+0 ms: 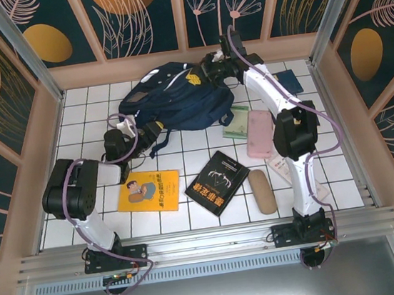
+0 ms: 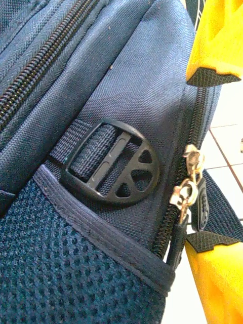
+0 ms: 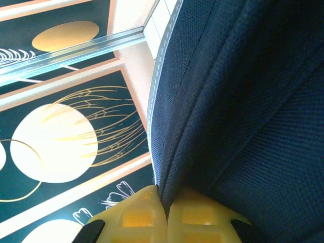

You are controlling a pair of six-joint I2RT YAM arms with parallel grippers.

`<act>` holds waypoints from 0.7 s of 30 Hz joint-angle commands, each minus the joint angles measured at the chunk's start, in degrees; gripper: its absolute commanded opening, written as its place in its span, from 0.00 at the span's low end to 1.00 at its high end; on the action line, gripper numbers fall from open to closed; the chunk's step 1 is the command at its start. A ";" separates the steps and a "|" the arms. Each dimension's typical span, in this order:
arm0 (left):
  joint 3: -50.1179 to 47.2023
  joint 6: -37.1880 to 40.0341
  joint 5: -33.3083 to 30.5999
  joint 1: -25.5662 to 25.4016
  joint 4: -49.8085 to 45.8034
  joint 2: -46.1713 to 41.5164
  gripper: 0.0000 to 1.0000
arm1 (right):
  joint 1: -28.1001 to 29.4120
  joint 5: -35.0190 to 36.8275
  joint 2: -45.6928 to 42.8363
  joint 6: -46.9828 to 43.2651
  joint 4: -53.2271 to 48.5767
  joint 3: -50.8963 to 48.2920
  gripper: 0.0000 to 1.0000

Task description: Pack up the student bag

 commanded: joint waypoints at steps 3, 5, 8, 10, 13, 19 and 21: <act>2.91 3.00 -0.98 0.18 -1.69 0.96 0.77 | 0.35 -2.31 -1.39 0.87 5.47 4.68 0.00; 3.50 3.03 -0.73 0.04 -1.57 1.37 0.78 | 0.49 -2.40 -1.37 1.00 5.56 4.63 0.00; 4.31 3.80 -0.74 -0.02 -2.41 2.14 0.78 | 0.69 -2.65 -1.25 1.37 6.03 4.56 0.00; 4.42 4.49 -0.81 0.02 -2.89 2.64 0.78 | 0.80 -2.75 -1.20 1.55 6.30 4.52 0.00; 4.15 5.28 -1.22 -0.04 -3.01 3.16 0.78 | 0.87 -2.84 -1.15 1.82 6.61 4.50 0.00; 3.82 4.55 -0.25 -0.13 1.13 3.96 0.77 | 1.20 -3.02 -0.89 1.89 6.83 4.39 0.00; 3.38 3.37 0.67 -0.15 4.06 4.16 0.76 | 1.34 -3.01 -0.92 2.00 6.83 4.36 0.00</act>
